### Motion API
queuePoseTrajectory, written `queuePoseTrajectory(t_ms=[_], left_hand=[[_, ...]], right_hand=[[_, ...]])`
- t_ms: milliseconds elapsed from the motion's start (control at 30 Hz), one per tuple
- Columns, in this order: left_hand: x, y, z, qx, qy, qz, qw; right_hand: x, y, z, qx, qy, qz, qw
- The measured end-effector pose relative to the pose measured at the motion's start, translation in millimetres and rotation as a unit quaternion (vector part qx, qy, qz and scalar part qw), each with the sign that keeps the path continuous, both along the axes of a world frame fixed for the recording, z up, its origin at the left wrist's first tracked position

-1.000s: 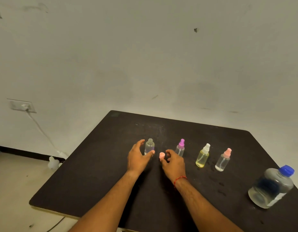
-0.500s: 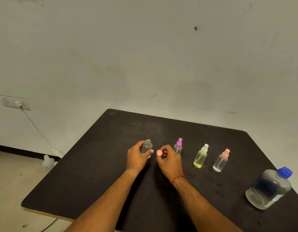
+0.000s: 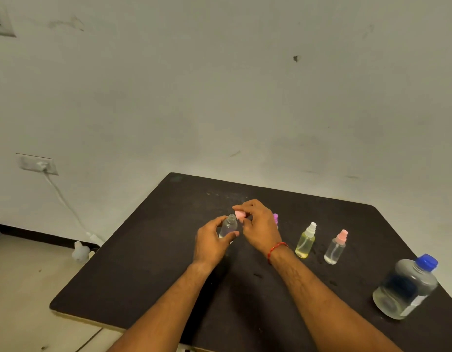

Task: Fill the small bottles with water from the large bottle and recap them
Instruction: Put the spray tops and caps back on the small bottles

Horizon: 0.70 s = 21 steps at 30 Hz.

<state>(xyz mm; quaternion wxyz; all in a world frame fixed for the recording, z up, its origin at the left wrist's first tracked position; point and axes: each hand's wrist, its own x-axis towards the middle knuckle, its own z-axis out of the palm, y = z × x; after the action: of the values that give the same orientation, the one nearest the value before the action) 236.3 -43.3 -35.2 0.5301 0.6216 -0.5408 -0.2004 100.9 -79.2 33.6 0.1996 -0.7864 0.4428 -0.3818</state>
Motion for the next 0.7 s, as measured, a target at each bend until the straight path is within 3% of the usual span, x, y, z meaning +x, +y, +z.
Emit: queuePoseTrajectory(t_ms=[400,700], left_hand=[[-1.2,7.8,6.9,-0.003,-0.013,0.008,1.000],[-7.7,12.6,10.3,0.000,-0.005,0.012,1.000]], right_hand=[[1.6,4.7,26.7,-0.022,0.133,0.060,0.989],[2.3,-1.1,33.1,-0.019,0.189,0.026,0.982]])
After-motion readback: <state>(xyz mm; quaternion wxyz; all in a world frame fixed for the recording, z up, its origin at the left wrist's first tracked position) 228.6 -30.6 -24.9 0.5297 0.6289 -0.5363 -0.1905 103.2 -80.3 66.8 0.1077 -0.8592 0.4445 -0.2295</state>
